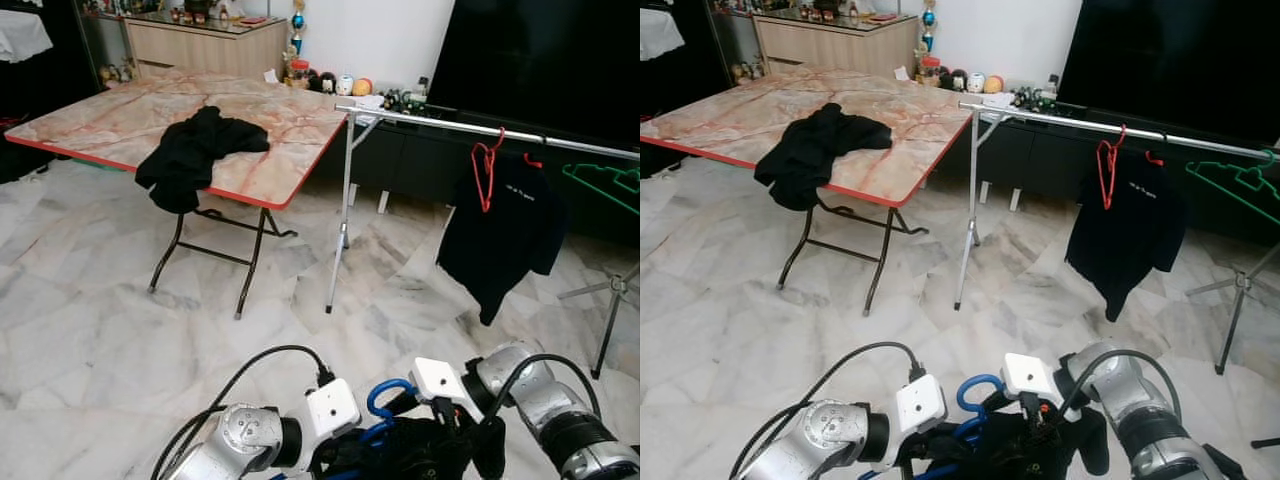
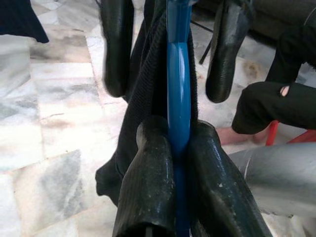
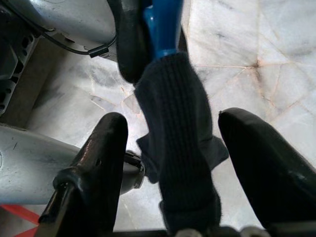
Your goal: Hang hanger
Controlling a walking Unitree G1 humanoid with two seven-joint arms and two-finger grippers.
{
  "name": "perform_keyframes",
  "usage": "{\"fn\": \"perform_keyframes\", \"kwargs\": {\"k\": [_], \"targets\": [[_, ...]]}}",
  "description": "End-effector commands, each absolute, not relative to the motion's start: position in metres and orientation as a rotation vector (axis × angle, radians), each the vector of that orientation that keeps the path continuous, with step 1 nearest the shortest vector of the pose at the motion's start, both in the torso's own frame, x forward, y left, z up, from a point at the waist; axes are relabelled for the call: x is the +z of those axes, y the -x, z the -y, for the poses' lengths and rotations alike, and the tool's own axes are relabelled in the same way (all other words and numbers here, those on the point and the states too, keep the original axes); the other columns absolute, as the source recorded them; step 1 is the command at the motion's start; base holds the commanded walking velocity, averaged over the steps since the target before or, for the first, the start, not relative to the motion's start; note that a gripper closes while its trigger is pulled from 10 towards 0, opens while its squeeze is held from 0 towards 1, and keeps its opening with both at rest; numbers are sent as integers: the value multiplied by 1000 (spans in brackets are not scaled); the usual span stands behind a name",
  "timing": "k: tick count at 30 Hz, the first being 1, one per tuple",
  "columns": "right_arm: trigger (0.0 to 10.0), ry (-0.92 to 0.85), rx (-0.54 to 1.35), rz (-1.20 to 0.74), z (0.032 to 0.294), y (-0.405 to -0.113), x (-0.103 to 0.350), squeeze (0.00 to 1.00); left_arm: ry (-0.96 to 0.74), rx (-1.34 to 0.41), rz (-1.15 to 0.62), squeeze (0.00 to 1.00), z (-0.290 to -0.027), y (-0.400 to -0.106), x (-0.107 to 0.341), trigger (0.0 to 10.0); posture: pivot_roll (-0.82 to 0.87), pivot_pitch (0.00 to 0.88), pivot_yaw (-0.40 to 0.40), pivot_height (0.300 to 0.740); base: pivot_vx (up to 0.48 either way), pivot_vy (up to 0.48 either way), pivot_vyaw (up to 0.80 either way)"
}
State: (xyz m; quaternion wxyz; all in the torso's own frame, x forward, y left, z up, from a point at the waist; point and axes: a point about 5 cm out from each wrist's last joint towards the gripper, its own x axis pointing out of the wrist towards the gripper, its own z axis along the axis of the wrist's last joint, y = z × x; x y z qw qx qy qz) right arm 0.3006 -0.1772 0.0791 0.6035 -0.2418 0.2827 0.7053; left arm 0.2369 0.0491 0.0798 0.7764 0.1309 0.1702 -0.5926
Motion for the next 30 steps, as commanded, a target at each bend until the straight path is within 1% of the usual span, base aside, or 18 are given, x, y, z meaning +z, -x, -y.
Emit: {"fn": "perform_keyframes", "kwargs": {"k": [1, 8, 13, 17, 22, 30], "targets": [[0, 606, 1697, -674, 166, -297, 73, 0, -303, -1325, -251, 0, -33, -242, 102, 10000, 153, 0, -123, 740, 0, 0, 0], [0, 681, 1726, -709, 157, -294, 65, 0, -310, -1337, -234, 0, -26, -243, 105, 10000, 160, 0, -125, 740, 0, 0, 0], [0, 685, 1716, -688, 151, -296, 65, 0, -312, -1328, -228, 0, -26, -244, 106, 10000, 167, 0, -130, 740, 0, 0, 0], [0, 728, 1678, -665, 149, -300, 66, 0, -318, -1317, -225, 0, -27, -245, 107, 10000, 166, 0, -133, 740, 0, 0, 0], [0, 743, 1651, -646, 149, -304, 68, 0, -326, -1318, -224, 0, -27, -246, 107, 10000, 166, 0, -134, 740, 0, 0, 0], [0, 748, 1648, -673, 153, -302, 65, 0, -349, -1322, -222, 0, -28, -247, 107, 10000, 168, 0, -129, 740, 0, 0, 0]]}}
